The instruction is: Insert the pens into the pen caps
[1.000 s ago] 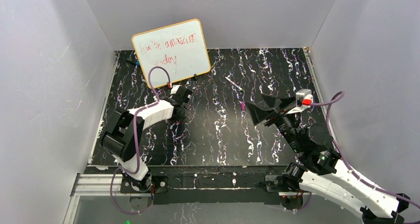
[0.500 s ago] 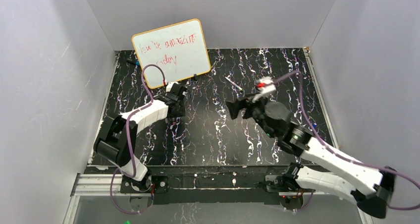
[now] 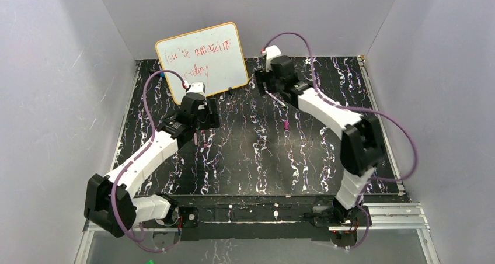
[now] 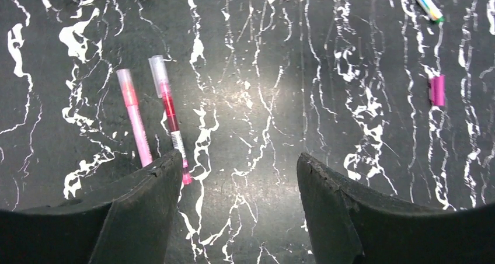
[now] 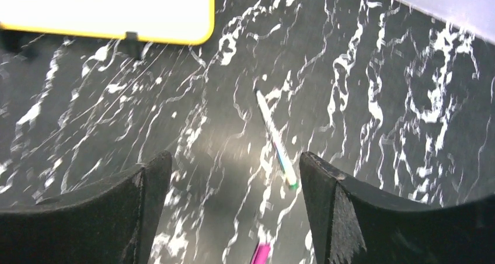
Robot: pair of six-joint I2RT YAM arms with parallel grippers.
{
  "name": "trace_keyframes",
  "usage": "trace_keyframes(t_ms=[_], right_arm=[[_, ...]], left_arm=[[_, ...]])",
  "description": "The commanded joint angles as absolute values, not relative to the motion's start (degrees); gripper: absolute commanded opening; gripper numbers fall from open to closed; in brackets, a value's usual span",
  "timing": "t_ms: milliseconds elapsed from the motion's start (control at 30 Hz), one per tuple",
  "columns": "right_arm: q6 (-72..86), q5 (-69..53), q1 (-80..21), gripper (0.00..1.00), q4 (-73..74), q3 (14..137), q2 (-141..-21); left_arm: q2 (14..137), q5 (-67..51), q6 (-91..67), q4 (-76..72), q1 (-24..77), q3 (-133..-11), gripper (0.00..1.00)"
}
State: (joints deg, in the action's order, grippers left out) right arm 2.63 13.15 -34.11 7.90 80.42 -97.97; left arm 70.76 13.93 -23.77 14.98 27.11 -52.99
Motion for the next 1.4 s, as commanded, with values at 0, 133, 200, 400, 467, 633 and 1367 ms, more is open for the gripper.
trace_keyframes(t_ms=[0,133,200,400,467,633,1367], right_arm=[[-8.7,12.6,-33.6,0.86,12.9,93.1,-111.1],[-10.0,11.0,-31.0,0.82,16.2,103.6,-122.2],[-10.0,9.9,-29.6,0.8,17.3,107.0,-125.5],[-10.8,7.2,-27.3,0.79,18.1,111.8,-129.3],[-11.1,6.5,-26.9,0.78,19.4,114.3,-130.8],[-10.4,1.1,-25.1,0.77,19.7,115.6,-132.2],[-12.1,-2.8,-24.4,0.61,19.0,106.7,-131.4]], left_arm=[[67.9,8.4,-21.7,14.5,26.6,-51.4,0.69],[66.0,6.8,-21.2,14.5,26.5,-50.3,0.69],[65.1,6.6,-20.4,15.1,26.3,-50.1,0.69],[63.7,5.8,-17.7,15.3,25.1,-48.8,0.71],[64.6,4.5,-17.4,14.6,24.2,-48.2,0.72],[66.1,0.1,-17.7,12.6,21.8,-47.6,0.72],[67.3,-6.8,-18.0,11.4,17.9,-46.8,0.72]])
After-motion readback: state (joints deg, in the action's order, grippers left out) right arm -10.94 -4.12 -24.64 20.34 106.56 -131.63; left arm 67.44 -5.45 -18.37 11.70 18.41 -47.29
